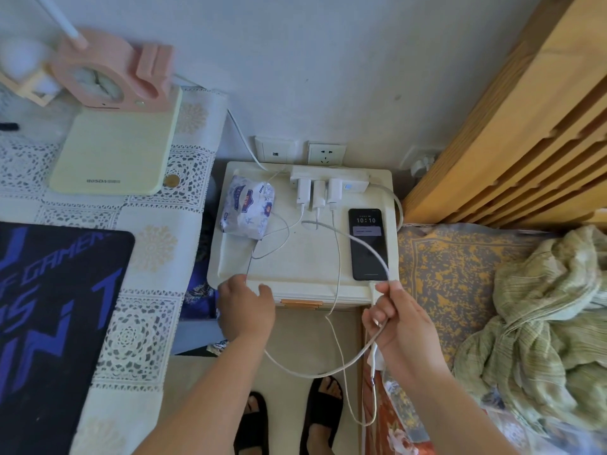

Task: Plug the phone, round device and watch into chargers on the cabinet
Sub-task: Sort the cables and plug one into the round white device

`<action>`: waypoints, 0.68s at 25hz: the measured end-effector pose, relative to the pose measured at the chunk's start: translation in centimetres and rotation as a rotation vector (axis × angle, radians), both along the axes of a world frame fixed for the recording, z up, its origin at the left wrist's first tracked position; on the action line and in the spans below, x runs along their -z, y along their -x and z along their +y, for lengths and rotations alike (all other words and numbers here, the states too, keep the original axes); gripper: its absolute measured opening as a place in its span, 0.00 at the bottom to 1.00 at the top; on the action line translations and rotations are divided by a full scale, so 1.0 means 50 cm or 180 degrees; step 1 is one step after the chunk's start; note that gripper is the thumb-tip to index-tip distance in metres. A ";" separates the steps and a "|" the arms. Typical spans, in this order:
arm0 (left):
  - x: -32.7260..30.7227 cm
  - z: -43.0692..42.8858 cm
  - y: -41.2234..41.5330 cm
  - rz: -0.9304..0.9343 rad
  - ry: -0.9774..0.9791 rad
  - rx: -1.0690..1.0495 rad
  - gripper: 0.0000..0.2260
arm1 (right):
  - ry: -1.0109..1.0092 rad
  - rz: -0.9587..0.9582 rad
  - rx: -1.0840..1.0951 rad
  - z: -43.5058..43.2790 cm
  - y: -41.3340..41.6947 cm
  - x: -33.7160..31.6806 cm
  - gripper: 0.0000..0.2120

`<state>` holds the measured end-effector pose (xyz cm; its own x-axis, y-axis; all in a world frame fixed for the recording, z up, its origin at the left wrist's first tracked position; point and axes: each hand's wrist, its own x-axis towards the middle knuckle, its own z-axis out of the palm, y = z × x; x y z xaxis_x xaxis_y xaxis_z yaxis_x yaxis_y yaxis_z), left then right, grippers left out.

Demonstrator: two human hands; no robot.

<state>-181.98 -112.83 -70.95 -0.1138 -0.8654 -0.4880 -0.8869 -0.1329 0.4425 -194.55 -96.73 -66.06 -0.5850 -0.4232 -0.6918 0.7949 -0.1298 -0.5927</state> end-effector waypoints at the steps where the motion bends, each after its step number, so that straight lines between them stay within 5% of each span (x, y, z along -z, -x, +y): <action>1: 0.010 -0.003 -0.009 -0.0128 -0.0098 -0.0114 0.21 | -0.0001 -0.0085 0.0108 0.000 0.006 0.001 0.14; 5: 0.044 0.003 -0.025 -0.0328 -0.0940 -0.0371 0.20 | -0.0096 -0.0179 0.0224 0.006 0.010 0.014 0.13; 13: -0.007 0.076 -0.019 0.0759 -0.0703 -0.0197 0.13 | -0.0697 -0.0358 0.0394 -0.004 0.017 0.037 0.11; 17: -0.043 0.134 -0.011 0.1356 -0.0671 -0.0050 0.09 | -0.1517 -0.0522 0.0290 -0.015 0.022 0.060 0.12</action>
<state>-181.44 -106.14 -68.80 -0.3297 -0.7558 -0.5658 -0.6294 -0.2707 0.7284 -195.63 -97.47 -69.07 -0.4726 0.0094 -0.8813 0.8803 0.0515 -0.4715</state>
